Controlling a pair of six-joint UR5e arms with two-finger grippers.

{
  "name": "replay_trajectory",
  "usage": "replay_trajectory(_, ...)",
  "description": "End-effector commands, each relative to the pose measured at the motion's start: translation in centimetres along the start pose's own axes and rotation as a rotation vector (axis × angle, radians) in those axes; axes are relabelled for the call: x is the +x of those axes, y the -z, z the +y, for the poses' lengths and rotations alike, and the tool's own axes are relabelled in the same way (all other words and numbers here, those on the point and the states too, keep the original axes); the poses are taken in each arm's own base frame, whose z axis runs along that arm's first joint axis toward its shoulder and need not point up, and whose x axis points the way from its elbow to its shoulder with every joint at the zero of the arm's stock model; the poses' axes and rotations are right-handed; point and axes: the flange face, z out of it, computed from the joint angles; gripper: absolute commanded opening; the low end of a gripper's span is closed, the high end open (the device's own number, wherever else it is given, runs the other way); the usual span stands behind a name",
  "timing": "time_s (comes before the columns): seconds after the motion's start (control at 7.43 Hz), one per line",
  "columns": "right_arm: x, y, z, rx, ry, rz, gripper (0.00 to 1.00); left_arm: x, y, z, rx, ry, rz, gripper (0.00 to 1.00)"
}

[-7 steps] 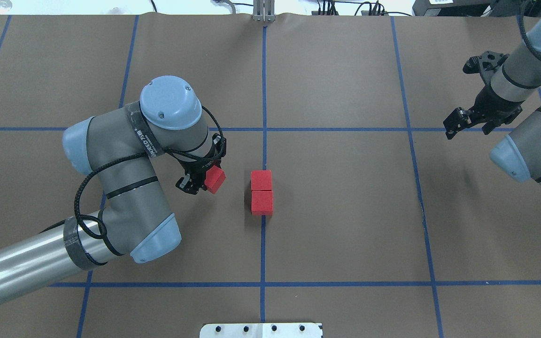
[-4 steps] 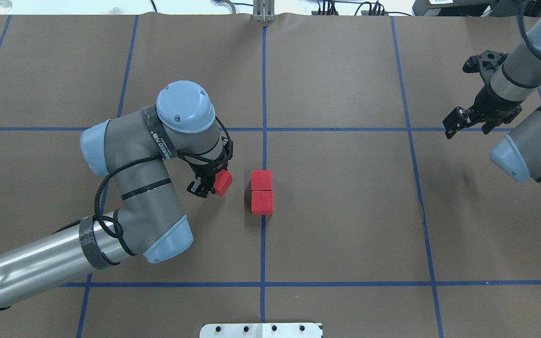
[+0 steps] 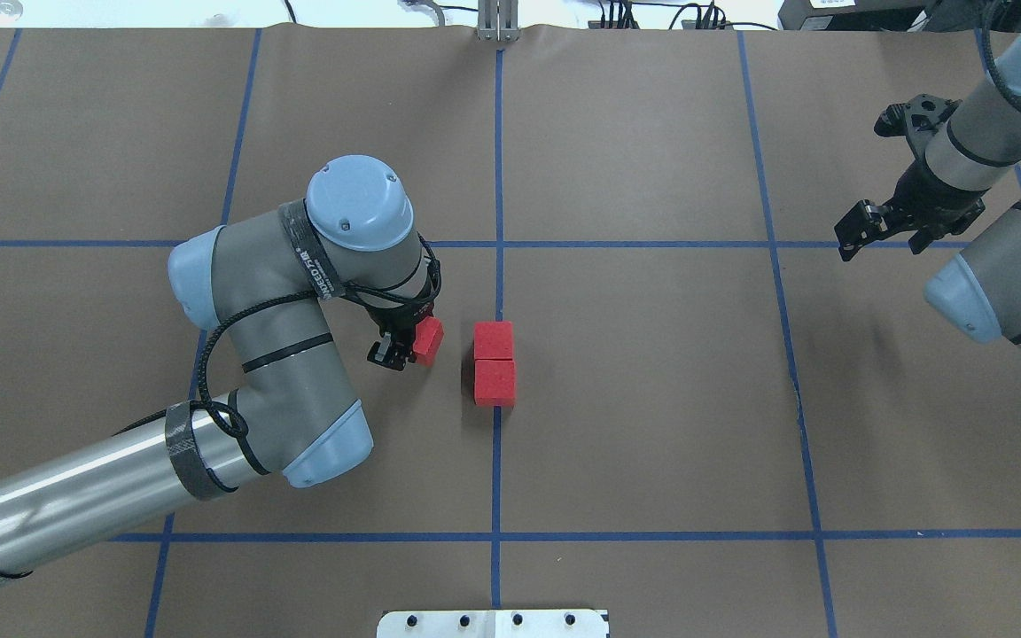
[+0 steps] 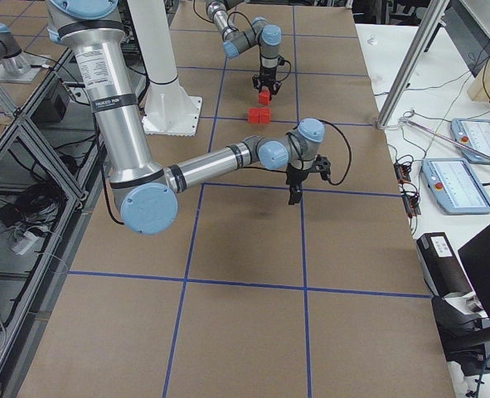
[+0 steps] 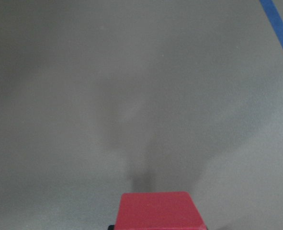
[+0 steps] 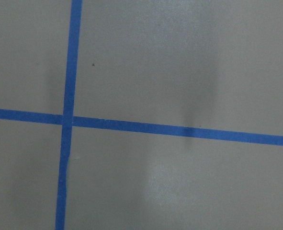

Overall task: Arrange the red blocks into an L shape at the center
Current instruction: 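Carry the red cube with the left gripper toward the center cubes, then lower the cube beside the farther center cube with the left gripper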

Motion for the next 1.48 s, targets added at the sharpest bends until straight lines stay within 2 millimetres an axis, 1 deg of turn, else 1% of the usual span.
replay_trajectory(0.0, 0.0, 0.1, 0.2, 0.002, -0.001, -0.001, 1.0, 0.5, -0.3, -0.3, 0.008, 0.13, -0.001, 0.0)
replay_trajectory(0.13, 0.0, 0.1, 0.3, 0.001, -0.004, -0.003, 1.0, 1.3, -0.1, 0.7, 0.004, 0.148, -0.001, 0.0)
replay_trajectory(0.27, -0.1, 0.2, 0.3, 0.003, -0.019, -0.004, 1.0, 2.3, -0.4, 1.9, 0.008, 0.194, -0.007, 0.0)
replay_trajectory(0.4, -0.1, 0.3, 0.3, 0.004, -0.02, -0.005, 1.0, 2.8, -0.1, 2.5, 0.006, 0.201, -0.004, 0.0)
replay_trajectory(0.94, -0.2, 0.5, 0.4, 0.007, -0.02, -0.006, 1.0, 2.7, -0.5, 2.8, 0.006, 0.245, -0.013, 0.0)
replay_trajectory(1.35, -0.3, 0.7, 0.5, 0.01, -0.017, -0.008, 1.0, 2.7, -0.7, 2.8, 0.006, 0.247, -0.014, 0.0)
